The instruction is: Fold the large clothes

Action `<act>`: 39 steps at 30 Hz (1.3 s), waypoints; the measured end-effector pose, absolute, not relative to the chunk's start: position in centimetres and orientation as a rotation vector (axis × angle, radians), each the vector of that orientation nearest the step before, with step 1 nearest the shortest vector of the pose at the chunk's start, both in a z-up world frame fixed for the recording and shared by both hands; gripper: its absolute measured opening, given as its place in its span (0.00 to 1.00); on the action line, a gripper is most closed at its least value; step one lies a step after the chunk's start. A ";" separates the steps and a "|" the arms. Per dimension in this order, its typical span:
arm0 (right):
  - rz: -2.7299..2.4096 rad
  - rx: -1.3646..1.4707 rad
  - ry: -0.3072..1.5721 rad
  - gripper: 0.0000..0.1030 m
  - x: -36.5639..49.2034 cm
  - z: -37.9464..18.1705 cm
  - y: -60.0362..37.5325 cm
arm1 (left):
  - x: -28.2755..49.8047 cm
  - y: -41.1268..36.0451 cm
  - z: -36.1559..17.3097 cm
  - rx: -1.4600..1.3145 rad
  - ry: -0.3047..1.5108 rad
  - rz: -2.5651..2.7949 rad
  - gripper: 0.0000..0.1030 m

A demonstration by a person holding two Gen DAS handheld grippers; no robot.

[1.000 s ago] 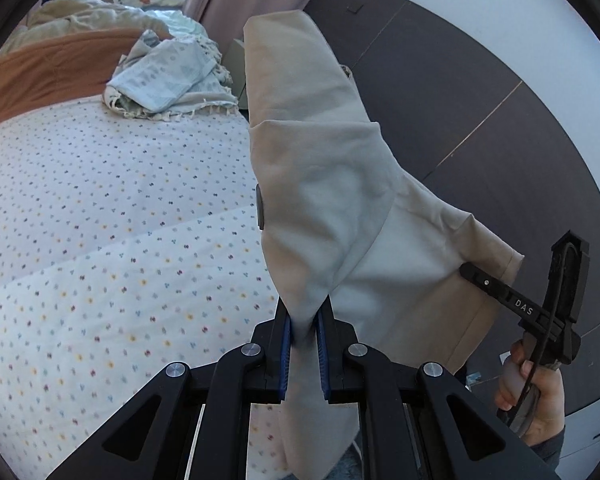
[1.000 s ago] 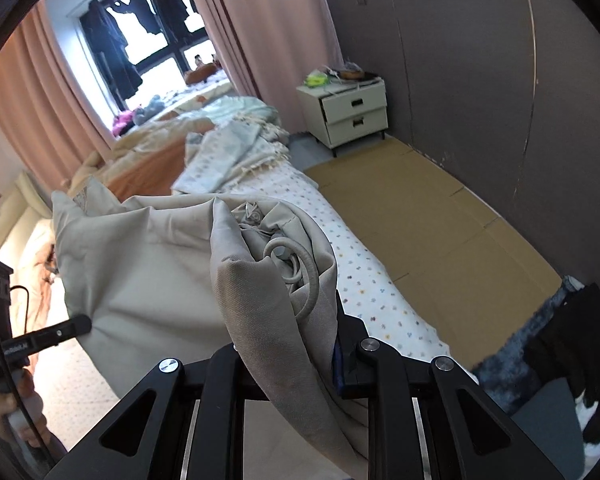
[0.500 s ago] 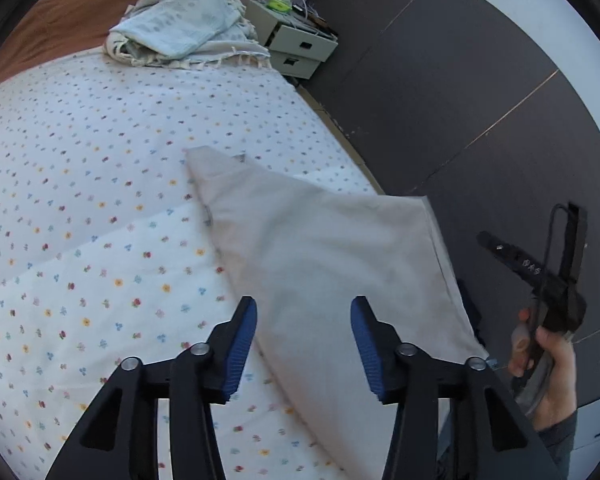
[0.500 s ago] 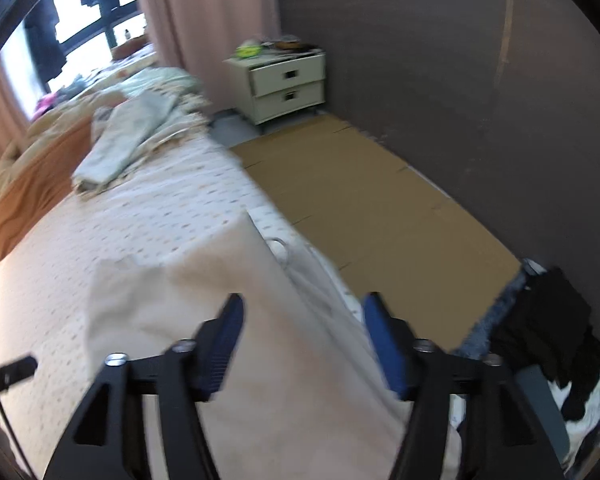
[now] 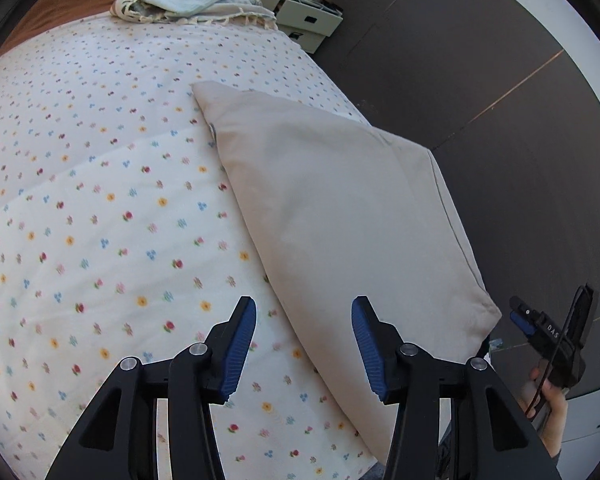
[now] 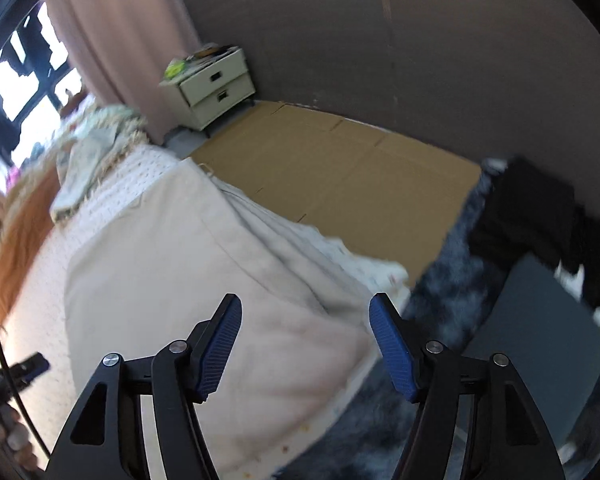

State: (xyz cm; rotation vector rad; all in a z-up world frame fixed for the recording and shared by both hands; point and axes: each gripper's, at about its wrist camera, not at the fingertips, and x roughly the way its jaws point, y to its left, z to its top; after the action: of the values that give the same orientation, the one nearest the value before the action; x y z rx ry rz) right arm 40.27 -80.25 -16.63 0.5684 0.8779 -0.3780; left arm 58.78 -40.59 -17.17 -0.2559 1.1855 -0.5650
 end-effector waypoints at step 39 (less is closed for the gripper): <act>-0.253 0.974 0.757 0.16 41.3 -25.3 -83.5 | 57.1 -44.7 -20.8 -0.227 1.263 -0.597 0.50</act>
State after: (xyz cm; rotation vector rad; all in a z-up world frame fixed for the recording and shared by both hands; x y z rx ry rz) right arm 41.26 -83.53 -25.26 0.9744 0.7569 -0.2526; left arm 57.07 -44.73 -20.79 -0.2267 1.2631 -0.5966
